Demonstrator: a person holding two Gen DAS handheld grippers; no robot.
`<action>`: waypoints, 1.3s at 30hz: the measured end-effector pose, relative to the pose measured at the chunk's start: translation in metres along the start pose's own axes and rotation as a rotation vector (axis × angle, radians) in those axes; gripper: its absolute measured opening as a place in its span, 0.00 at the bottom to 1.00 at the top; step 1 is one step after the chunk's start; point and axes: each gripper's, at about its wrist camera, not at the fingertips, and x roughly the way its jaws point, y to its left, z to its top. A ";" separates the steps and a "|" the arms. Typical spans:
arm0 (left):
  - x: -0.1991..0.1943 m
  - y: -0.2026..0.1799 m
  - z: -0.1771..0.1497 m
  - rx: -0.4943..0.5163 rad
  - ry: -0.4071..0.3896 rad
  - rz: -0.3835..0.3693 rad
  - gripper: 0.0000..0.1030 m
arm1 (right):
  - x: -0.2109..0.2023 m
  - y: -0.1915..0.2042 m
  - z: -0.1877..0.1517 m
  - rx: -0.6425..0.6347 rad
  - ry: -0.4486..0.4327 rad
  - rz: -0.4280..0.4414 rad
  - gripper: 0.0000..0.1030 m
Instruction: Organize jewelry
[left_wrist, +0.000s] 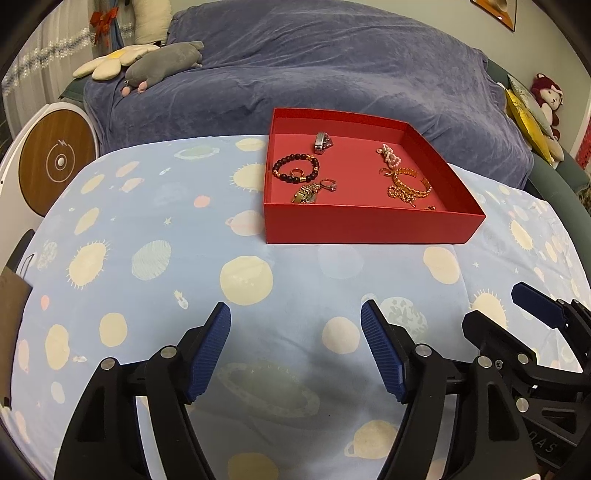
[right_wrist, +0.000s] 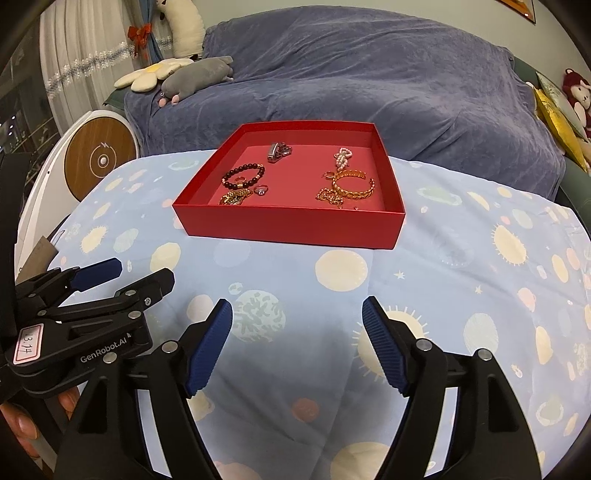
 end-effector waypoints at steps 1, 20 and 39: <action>0.000 0.000 0.000 0.000 0.002 0.000 0.69 | 0.000 0.000 0.000 0.001 0.000 -0.001 0.69; 0.005 -0.004 -0.002 -0.005 0.014 0.017 0.69 | 0.004 0.000 -0.001 0.008 0.005 -0.019 0.72; 0.008 -0.004 -0.001 -0.019 0.017 0.036 0.69 | 0.005 -0.003 0.000 0.013 0.003 -0.037 0.75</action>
